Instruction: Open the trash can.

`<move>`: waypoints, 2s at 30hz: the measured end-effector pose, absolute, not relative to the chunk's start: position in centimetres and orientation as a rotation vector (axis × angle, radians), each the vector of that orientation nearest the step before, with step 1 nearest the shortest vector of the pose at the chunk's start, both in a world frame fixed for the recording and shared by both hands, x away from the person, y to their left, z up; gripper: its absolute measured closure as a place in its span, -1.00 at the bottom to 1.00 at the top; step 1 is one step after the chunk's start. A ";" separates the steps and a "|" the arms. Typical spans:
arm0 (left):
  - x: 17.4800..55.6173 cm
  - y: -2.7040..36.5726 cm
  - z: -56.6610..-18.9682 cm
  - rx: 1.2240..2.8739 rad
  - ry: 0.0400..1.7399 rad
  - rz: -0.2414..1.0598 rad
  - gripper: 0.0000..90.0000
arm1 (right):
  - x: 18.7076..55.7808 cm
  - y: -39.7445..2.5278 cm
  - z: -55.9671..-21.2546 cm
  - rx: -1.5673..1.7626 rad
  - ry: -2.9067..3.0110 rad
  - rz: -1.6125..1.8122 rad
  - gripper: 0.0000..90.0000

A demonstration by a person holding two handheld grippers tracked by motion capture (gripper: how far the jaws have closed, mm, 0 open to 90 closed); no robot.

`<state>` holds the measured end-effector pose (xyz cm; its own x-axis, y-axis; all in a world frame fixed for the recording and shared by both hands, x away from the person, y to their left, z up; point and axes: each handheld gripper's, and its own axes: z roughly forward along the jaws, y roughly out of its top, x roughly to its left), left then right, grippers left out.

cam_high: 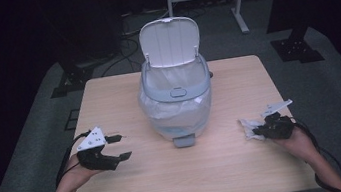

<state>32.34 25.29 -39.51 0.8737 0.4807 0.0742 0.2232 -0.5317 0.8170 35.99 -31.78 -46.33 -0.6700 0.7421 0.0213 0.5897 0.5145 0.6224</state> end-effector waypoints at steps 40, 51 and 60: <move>31.9 25.0 -43.1 2.167 0.503 0.342 -0.40 | 36.1 -30.5 -36.0 1.061 2.499 1.168 0.89; 31.8 24.8 -43.5 2.170 0.503 0.339 -0.42 | 36.1 -29.8 -32.0 0.999 2.496 1.213 0.88; 31.7 24.8 -43.6 2.173 0.511 0.334 -0.44 | 36.0 -29.0 -28.4 0.931 2.479 1.238 0.89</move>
<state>31.71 24.79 -43.56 0.8806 0.4703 0.0578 0.2413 -0.5500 0.7996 35.98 -29.01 -28.40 -0.7760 0.6253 0.0827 0.4419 0.4453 0.7787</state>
